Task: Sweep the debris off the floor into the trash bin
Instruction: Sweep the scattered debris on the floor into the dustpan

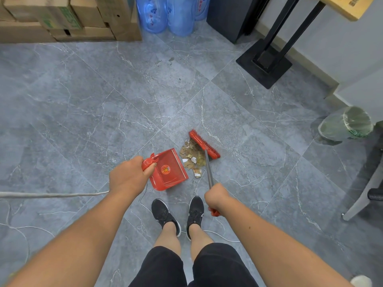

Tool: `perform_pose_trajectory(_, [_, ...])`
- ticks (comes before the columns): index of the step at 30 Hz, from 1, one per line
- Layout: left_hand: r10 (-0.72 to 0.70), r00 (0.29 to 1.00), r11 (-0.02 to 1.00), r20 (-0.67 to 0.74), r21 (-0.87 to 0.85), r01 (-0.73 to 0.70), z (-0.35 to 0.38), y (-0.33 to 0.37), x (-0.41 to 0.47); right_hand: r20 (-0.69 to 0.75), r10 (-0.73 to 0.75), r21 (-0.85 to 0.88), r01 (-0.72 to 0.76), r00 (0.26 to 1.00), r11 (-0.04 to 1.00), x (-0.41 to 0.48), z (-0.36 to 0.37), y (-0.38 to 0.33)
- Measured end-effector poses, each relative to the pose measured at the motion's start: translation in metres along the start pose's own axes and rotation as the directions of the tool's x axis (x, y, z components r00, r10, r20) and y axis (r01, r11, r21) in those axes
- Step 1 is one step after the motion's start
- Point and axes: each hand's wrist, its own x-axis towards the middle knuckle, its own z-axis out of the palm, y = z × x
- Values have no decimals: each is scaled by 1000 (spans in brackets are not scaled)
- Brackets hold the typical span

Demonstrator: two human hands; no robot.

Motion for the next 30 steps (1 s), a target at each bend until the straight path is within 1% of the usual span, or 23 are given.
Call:
perform_pose_trajectory(3, [-1,1000,1000,-4,3,1,2,-4,0,-8,60,43,-60,998,997,7,11,6])
perform_pose_trajectory(7, [-14,1000,1000,16,-1,14,4,-9,-1,24,37,-19,-37,999,999,2,19,11])
perform_pose_trajectory(13, [-19,1000,1000,7,-10,19,7,-14,-5,32,-11,-196,17,999,981,-4,33,23])
perform_pose_trajectory(14, [-21,1000,1000,8,-7,21,7,-15,-6,29,-6,-238,12,1000,971,-9,33,24])
perform_pose_trajectory(17, [-19,1000,1000,25,4,19,8,-17,-10,37,-21,-281,31,999,959,-13,36,32])
perform_pose_trajectory(20, [-10,1000,1000,27,9,10,9,-20,-14,55,1,-364,19,998,931,-20,40,38])
perform_pose_trajectory(26, [-12,999,1000,30,-3,12,10,-29,-19,86,-46,-342,73,995,937,-29,48,49])
perform_pose_trajectory(30, [-31,999,999,44,-2,32,9,-32,-22,87,-97,-249,116,991,962,-33,47,56])
